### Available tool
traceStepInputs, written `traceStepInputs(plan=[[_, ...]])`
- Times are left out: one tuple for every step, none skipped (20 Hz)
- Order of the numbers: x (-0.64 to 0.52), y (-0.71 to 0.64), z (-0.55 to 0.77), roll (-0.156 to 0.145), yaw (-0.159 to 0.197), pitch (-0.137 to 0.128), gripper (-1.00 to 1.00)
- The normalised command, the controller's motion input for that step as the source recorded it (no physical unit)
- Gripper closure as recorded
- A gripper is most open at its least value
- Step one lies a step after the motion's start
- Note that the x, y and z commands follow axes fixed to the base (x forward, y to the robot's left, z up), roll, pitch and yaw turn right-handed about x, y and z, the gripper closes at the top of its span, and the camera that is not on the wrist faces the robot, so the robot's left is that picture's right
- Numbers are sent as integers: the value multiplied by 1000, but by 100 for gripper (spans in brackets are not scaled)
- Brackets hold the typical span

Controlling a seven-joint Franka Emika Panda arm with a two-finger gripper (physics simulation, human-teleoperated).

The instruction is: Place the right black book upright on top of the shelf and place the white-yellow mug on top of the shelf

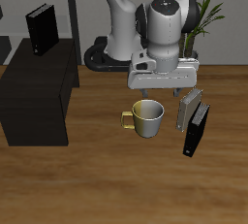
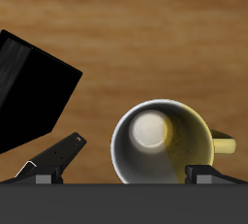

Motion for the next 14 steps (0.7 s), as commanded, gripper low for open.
traceStepInputs(plan=[[-64, -50, -6, 0, 0, 0, -100], [287, -27, -630, 17, -24, 74, -100], [-35, -45, 13, 0, 0, 0, -100], [103, -41, -288, 32, -59, 35, -100], [73, -25, -311, 3, 5, 50, -100], [28, -27, -246, 26, -33, 21, -100], [84, -16, -219, 12, -61, 37, -100], [12, -16, -128, -4, -34, -2, -100], [-26, 95, -221, 35, -39, 20, -100], [12, 134, -249, 46, -8, 35, -100], [-2, 60, -191, -16, -35, 19, -100], [85, 125, -322, 43, -30, 39, -100], [27, 109, -315, 21, -34, 64, -100], [16, 86, -212, 11, 3, 10, -100]])
